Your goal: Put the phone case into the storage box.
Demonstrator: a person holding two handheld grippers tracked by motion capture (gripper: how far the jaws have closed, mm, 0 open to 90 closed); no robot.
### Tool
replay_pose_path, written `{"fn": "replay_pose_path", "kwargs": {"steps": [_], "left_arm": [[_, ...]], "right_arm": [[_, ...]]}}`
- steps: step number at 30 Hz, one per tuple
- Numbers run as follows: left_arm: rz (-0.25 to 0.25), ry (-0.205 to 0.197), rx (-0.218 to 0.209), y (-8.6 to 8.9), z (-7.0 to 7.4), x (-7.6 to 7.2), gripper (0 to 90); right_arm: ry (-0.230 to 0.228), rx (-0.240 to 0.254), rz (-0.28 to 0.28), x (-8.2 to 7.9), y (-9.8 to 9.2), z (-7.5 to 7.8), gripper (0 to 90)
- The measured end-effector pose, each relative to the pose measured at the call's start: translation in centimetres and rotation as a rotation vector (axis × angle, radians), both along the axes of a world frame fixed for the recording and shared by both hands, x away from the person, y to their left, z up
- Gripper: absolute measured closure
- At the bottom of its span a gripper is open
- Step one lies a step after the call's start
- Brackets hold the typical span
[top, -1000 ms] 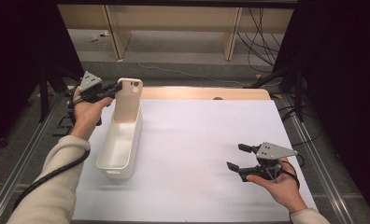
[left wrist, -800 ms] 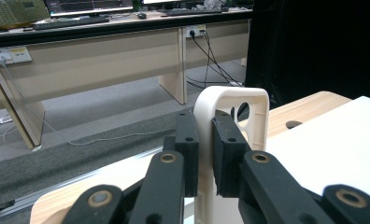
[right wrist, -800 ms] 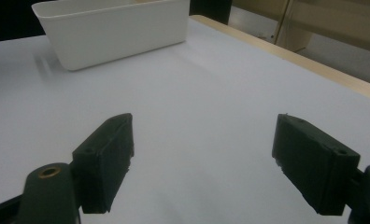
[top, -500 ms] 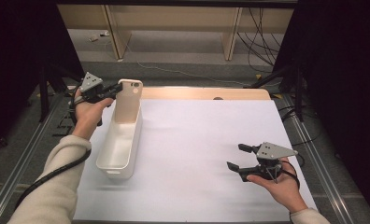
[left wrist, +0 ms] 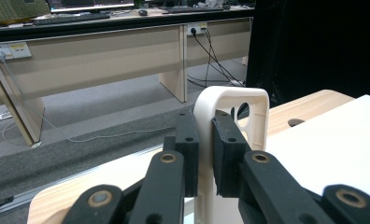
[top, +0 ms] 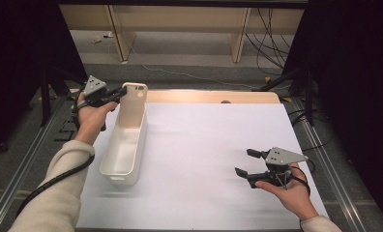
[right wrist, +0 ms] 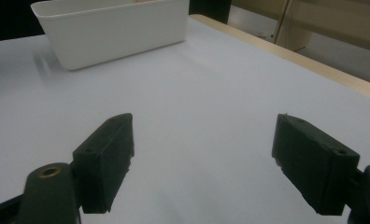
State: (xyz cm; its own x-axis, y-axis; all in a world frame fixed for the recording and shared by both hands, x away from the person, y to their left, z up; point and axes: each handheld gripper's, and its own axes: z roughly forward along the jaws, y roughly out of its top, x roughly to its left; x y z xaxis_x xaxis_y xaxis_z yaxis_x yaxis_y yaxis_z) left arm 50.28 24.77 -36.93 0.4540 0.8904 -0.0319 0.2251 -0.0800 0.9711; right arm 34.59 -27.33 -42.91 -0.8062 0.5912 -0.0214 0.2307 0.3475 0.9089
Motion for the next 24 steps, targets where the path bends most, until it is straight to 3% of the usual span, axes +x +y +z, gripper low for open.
{"fn": "replay_pose_path", "kwargs": {"steps": [24], "left_arm": [[0.012, 0.009, 0.026, 0.15, -0.76, 0.97, 81.9]], "right_arm": [[0.001, -0.006, 0.006, 0.04, 0.04, -0.11, 22.5]]}}
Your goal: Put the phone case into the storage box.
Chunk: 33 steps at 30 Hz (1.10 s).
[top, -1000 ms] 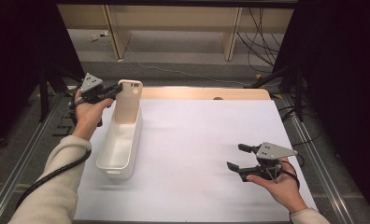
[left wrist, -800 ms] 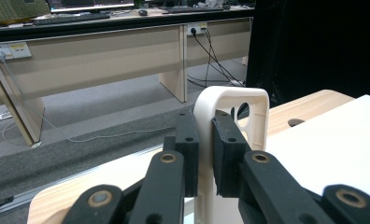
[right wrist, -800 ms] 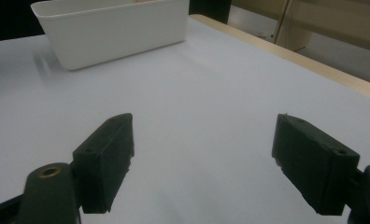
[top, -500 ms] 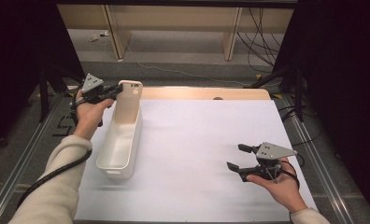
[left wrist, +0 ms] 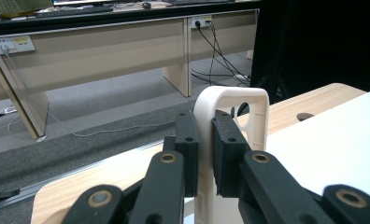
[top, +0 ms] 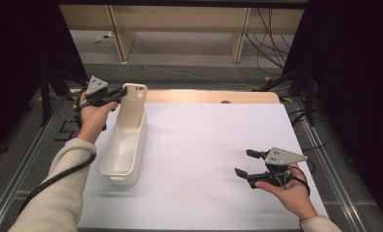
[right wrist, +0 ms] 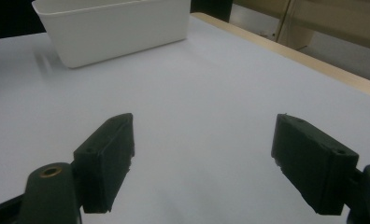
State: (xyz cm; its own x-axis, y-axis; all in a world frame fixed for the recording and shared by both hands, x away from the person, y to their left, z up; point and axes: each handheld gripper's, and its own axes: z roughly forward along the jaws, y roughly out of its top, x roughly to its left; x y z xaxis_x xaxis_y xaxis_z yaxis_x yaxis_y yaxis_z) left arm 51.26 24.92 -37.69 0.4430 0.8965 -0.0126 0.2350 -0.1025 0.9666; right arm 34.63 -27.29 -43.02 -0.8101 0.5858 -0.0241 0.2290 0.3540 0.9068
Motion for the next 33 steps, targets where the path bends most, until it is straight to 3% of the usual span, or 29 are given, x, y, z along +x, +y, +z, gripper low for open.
{"fn": "replay_pose_path", "kwargs": {"steps": [33], "left_arm": [[0.011, 0.017, -0.006, 0.3, -0.81, 0.76, 81.9]], "right_arm": [[0.005, -0.001, 0.003, -0.01, 0.01, -0.06, 22.5]]}}
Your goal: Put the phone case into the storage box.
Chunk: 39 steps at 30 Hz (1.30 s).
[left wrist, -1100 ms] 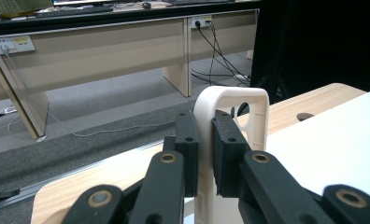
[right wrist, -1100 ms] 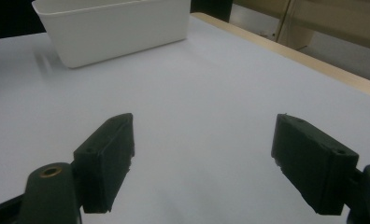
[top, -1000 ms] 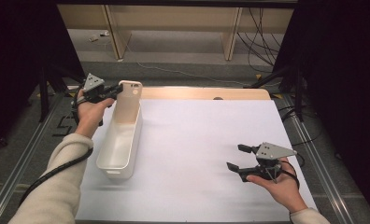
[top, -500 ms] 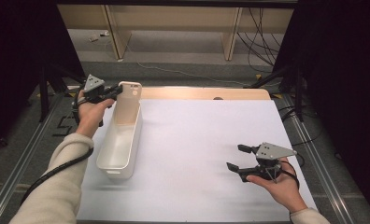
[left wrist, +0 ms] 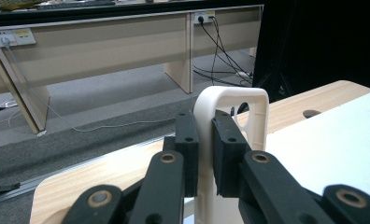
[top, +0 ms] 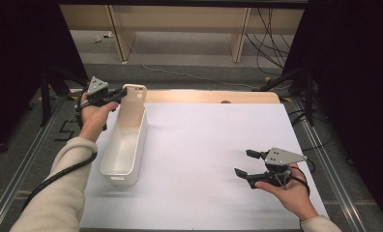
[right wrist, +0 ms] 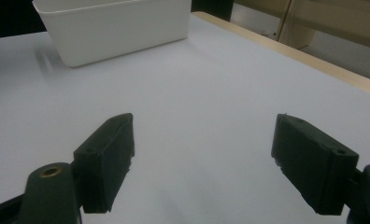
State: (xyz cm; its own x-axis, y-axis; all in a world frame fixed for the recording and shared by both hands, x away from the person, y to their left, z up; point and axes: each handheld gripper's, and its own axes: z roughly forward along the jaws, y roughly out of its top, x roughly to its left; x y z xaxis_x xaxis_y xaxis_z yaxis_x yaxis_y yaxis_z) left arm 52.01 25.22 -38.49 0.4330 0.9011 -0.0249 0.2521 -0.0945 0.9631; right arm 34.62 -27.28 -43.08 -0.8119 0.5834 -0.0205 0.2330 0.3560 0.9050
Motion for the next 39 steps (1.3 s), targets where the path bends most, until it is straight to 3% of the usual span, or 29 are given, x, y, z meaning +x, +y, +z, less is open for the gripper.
{"fn": "replay_pose_path", "kwargs": {"steps": [39], "left_arm": [[-0.011, 0.035, 0.004, -0.05, -0.73, 0.03, 81.7]], "right_arm": [[0.005, -0.004, 0.004, 0.01, 0.08, -0.08, 22.9]]}}
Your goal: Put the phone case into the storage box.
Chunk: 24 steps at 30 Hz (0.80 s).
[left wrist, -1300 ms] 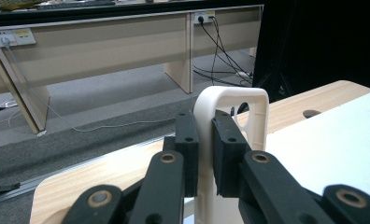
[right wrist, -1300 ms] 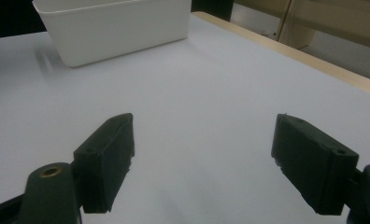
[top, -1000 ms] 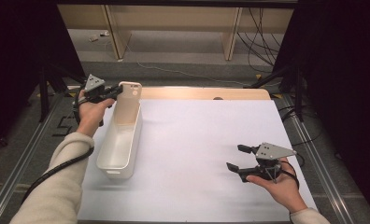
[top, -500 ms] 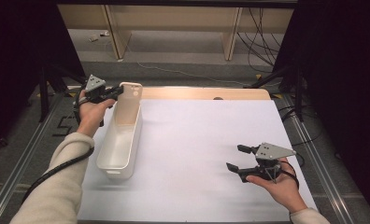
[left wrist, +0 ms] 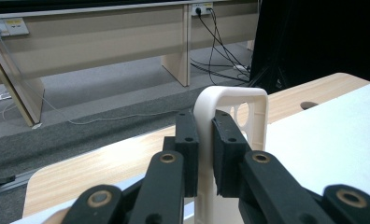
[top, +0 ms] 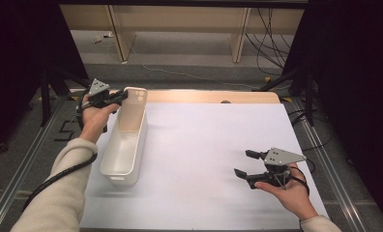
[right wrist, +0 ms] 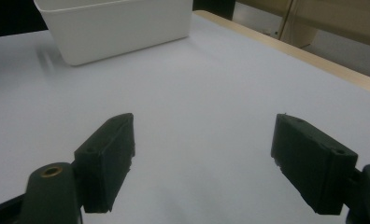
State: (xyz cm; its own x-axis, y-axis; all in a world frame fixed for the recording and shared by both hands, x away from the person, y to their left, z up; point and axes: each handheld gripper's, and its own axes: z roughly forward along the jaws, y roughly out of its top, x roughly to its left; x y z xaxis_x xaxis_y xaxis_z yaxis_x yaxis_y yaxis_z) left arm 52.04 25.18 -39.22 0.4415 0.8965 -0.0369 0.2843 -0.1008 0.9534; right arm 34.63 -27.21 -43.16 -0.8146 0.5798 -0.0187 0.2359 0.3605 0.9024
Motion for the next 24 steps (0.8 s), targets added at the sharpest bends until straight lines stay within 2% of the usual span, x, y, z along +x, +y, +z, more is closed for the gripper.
{"fn": "replay_pose_path", "kwargs": {"steps": [24], "left_arm": [[-0.003, 0.016, 0.005, 0.06, -0.39, 0.16, 81.7]], "right_arm": [[0.001, 0.001, 0.001, 0.02, 0.03, -0.04, 22.9]]}}
